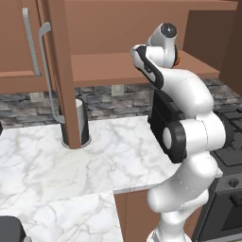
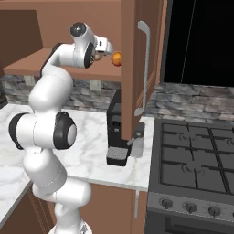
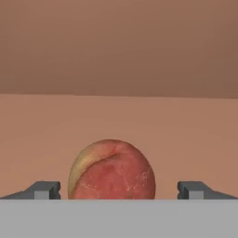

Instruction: Pick the peachs from the cabinet and place them in one bowl. Pick the kiwi from the sink and place it in the other bowl.

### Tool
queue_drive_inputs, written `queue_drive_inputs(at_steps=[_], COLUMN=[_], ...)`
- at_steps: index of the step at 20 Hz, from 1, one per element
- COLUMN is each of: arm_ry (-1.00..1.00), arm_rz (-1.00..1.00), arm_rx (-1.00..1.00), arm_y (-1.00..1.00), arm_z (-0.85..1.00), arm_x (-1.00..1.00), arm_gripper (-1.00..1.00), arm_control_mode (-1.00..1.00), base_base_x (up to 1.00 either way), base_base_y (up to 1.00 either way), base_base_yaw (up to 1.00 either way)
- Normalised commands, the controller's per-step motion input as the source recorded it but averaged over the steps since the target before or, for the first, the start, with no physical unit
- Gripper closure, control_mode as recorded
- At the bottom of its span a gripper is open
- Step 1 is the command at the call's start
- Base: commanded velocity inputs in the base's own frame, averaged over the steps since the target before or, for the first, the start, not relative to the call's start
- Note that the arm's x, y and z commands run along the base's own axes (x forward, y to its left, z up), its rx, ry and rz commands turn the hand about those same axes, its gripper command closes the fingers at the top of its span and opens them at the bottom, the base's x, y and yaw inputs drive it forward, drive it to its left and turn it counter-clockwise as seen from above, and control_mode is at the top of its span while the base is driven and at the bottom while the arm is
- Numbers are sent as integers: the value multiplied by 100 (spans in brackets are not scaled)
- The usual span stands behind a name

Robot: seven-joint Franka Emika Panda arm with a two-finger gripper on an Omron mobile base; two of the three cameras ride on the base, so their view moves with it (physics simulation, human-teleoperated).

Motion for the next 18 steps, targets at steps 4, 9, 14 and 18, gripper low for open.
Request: queue_drive_inputs(at_steps=[4, 9, 14, 18], arm_ry=[1, 1, 0, 0], arm_rz=[0, 0, 0, 0], arm_rx=[0, 0, 0, 0], arm_y=[0, 0, 0, 0], arm_z=[-16, -19, -11, 0], arm_x=[29, 23, 11, 0], arm_gripper=[-100, 100, 100, 100], arm_control_mode=[-100, -100, -100, -100], base_base_x=[0, 0, 0, 0], base_base_y=[0, 0, 0, 0], base_base_yaw=[0, 0, 0, 0])
